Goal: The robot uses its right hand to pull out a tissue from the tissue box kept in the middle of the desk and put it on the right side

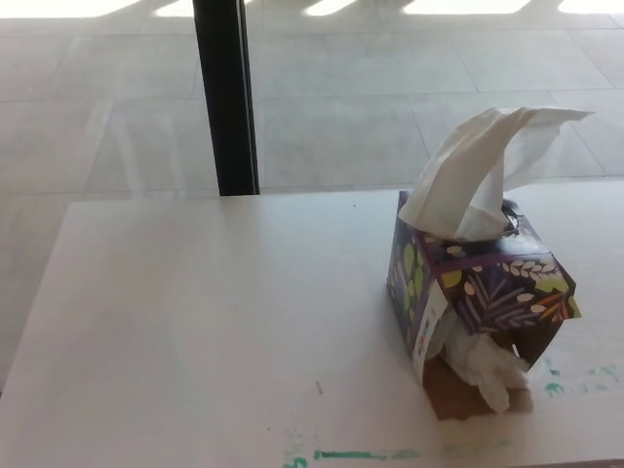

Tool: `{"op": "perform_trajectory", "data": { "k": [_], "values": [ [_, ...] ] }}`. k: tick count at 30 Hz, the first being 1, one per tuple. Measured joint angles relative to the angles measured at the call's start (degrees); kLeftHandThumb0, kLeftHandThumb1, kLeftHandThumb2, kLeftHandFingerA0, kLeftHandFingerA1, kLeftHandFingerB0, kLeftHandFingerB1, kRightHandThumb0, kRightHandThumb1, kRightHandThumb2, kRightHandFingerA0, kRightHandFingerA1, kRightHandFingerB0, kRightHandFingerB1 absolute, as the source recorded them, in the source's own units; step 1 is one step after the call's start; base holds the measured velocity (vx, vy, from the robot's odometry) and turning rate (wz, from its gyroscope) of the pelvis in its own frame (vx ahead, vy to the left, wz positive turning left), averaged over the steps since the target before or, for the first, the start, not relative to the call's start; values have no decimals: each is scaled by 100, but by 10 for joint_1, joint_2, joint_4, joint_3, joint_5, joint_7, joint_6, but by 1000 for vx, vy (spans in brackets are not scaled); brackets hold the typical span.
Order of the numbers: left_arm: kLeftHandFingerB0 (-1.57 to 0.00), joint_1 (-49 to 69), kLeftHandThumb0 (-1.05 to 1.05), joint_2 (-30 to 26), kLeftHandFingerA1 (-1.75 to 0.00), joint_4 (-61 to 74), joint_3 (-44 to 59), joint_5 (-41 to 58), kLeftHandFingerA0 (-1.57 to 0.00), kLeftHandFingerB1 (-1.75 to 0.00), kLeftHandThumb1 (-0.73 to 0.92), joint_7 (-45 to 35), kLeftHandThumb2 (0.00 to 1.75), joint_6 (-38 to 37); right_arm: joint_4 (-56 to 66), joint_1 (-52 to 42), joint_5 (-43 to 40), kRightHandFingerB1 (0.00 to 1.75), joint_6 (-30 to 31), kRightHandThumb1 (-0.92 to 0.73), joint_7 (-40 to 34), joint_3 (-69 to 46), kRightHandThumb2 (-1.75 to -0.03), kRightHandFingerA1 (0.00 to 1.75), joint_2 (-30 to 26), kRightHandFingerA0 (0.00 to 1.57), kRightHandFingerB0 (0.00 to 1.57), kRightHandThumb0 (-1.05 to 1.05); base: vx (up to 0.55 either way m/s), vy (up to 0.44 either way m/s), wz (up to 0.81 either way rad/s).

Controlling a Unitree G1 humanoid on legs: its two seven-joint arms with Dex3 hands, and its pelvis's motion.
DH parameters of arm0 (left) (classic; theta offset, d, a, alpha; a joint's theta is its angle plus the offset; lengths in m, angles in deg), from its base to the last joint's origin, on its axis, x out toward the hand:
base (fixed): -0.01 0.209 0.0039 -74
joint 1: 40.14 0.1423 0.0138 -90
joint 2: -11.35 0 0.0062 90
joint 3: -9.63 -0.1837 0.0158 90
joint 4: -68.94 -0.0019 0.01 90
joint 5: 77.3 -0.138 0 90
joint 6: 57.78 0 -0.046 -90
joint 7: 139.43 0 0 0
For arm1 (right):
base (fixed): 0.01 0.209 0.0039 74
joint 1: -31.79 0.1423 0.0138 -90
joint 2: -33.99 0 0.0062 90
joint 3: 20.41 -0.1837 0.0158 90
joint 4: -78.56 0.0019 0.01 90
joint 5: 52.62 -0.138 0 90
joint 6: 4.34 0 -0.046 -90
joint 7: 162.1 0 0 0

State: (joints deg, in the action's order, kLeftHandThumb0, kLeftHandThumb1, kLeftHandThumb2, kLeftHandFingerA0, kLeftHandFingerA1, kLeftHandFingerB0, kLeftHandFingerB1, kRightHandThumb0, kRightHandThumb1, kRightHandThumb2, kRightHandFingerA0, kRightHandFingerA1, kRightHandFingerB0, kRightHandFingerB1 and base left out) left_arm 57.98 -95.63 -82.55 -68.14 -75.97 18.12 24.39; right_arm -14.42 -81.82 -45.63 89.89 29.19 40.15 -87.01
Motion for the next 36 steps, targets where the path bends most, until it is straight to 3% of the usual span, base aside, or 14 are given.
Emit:
{"op": "perform_trajectory", "data": {
  "k": [3, 4, 14, 15, 17, 19, 20, 28, 29, 31, 32, 33, 34, 36],
  "values": [
    [-49, 2, -64, 0, -86, -3, 0, 0, -65, -72, 79, 0, 64, 0, 46, 49, 6, 47, 24, -51, 0, -7, -84, 63, -22, 13, 6, -57, 0, 0, 0],
    [-48, 2, -64, 0, -87, -3, 0, 0, -68, -72, 79, 0, 63, 0, 59, 66, 7, 37, 30, -62, 0, -7, -60, 61, -28, 16, 16, -51, 0, 0, 0],
    [-51, 1, -64, 0, -85, -2, 0, 0, -66, -72, 79, -1, 64, 0, 109, 290, 17, 38, 59, -49, 6, 68, -76, 46, -47, 17, 13, -56, 0, 0, 0],
    [-49, 1, -65, 0, -85, -2, 0, 0, -65, -72, 79, -1, 64, 0, 107, 310, 19, 27, 60, -62, 8, 78, -59, 39, -47, 20, 16, -52, 0, 0, 0],
    [-50, 1, -65, 0, -85, -2, 0, 0, -65, -72, 79, -1, 64, 0, 102, 348, 22, 27, 61, -60, 12, 102, -59, 42, -47, 20, 17, -53, 0, 0, 0],
    [-50, 1, -64, 1, -85, -2, 0, 0, -65, -72, 79, 0, 63, 0, 95, 387, 26, 39, 62, -46, 16, 128, -77, 49, -46, 15, 11, -60, 0, 0, 0],
    [-50, 0, -65, 1, -83, -2, 0, 0, -65, -72, 78, 0, 64, 0, 89, 418, 29, 27, 62, -60, 20, 148, -59, 43, -45, 18, 16, -56, 0, 0, 0],
    [-50, -5, -65, 1, -80, -3, -1, 0, -64, -71, 79, 0, 64, 0, 36, 595, 61, 32, 61, -58, 48, 281, -57, 48, -20, 11, 18, -71, 0, 0, 0],
    [-50, -6, -64, 1, -80, -4, -1, 0, -64, -71, 79, 0, 64, 0, 24, 624, 69, 49, 60, -31, 52, 306, -93, 54, -13, 2, 0, -39, 0, 0, 0],
    [-49, -8, -63, 1, -80, -4, -1, 0, -62, -70, 79, 0, 64, 0, 4, 665, 83, 50, 57, -31, 59, 342, -93, 55, -2, 3, 0, -38, 0, 0, 0],
    [-50, -10, -64, 1, -83, -5, -1, -1, -64, -72, 78, 0, 63, 0, -10, 689, 91, 44, 55, -43, 63, 365, -83, 45, 3, 2, 9, -71, 0, 0, 0],
    [-50, -10, -64, 1, -83, -5, -1, 0, -64, -72, 78, 0, 63, 0, -19, 706, 97, 44, 53, -43, 66, 380, -83, 45, 7, 2, 9, -71, 0, 0, 0],
    [-52, -11, -64, 1, -84, -6, -1, -1, -68, -72, 78, 0, 64, 0, -31, 724, 104, 31, 51, -58, 70, 398, -58, 40, 11, 6, 15, -64, 0, 0, 0],
    [-52, -13, -65, 1, -83, -8, -1, 0, -68, -73, 78, 0, 64, 0, -67, 771, 121, 32, 43, -57, 81, 443, -58, 41, 23, 6, 14, -62, 0, 0, 0]
  ]
}}
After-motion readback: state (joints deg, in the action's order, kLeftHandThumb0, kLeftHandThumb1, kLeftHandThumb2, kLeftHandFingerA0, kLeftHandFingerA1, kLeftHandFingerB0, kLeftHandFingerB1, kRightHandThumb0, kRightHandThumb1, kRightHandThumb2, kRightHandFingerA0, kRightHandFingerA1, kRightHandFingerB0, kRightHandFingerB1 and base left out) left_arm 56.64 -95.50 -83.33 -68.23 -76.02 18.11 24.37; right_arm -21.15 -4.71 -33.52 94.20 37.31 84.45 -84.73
